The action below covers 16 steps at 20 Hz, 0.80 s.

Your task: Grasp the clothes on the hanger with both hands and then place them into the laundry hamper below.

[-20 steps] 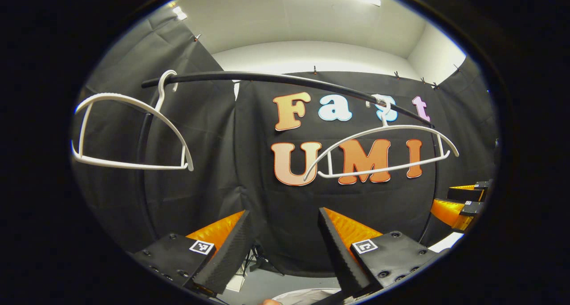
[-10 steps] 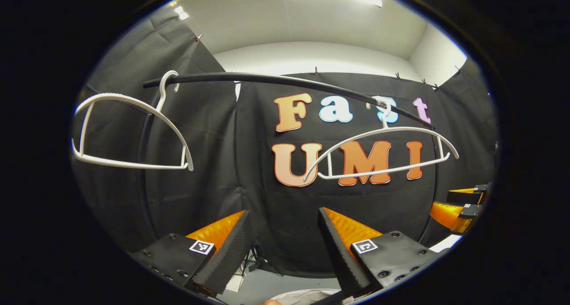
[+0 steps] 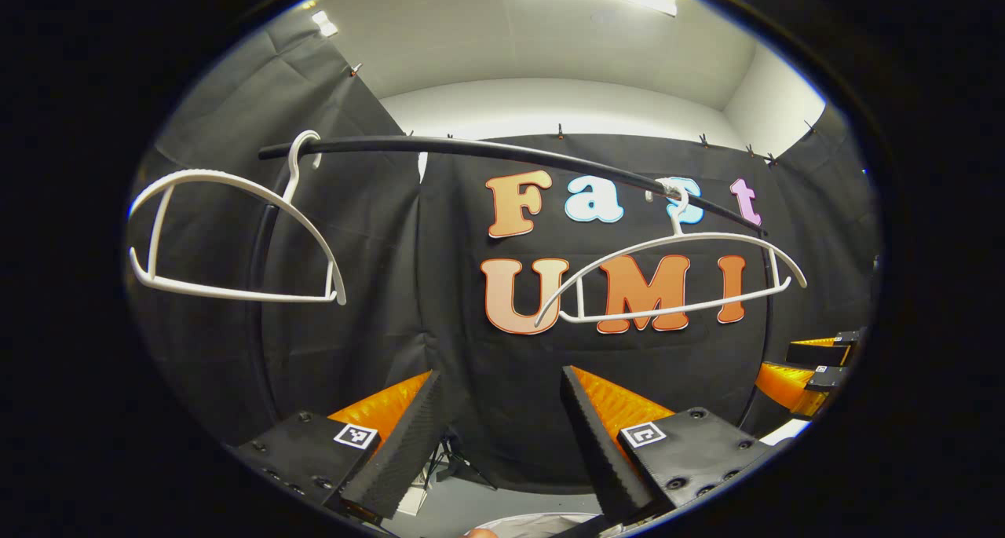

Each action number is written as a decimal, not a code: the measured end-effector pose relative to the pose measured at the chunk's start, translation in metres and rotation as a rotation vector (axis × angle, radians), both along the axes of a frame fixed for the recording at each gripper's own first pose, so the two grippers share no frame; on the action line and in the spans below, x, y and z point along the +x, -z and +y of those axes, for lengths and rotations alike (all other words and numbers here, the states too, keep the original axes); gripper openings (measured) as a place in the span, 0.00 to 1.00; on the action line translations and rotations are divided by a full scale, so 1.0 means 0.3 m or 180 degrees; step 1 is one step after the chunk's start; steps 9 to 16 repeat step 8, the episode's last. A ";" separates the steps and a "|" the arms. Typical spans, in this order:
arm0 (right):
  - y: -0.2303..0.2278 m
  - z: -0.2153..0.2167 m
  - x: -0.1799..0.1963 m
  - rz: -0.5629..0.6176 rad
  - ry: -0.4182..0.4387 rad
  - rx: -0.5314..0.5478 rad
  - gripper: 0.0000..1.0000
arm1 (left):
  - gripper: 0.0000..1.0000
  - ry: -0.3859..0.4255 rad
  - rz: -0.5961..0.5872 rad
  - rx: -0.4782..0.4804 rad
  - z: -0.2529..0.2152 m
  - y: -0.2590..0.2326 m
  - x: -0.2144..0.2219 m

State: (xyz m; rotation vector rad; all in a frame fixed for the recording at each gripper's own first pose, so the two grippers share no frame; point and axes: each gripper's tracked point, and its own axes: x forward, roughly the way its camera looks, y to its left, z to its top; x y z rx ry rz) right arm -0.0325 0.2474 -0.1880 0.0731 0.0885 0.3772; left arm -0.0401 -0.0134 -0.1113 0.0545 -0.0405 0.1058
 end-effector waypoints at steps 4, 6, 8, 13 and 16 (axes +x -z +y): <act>0.007 -0.007 0.007 0.0006 0.0000 -0.0021 0.93 | 0.94 0.0011 -0.0058 -0.0061 -0.016 -0.012 0.003; 0.014 -0.011 0.005 0.0027 -0.0001 -0.0017 0.93 | 0.94 0.0023 -0.0083 -0.0060 -0.022 -0.020 0.002; 0.010 -0.023 0.007 0.0031 0.0020 -0.0010 0.93 | 0.94 0.0005 -0.0100 -0.0026 -0.019 -0.028 -0.005; 0.010 -0.023 0.007 0.0031 0.0020 -0.0010 0.93 | 0.94 0.0005 -0.0100 -0.0026 -0.019 -0.028 -0.005; 0.010 -0.023 0.007 0.0031 0.0020 -0.0010 0.93 | 0.94 0.0005 -0.0100 -0.0026 -0.019 -0.028 -0.005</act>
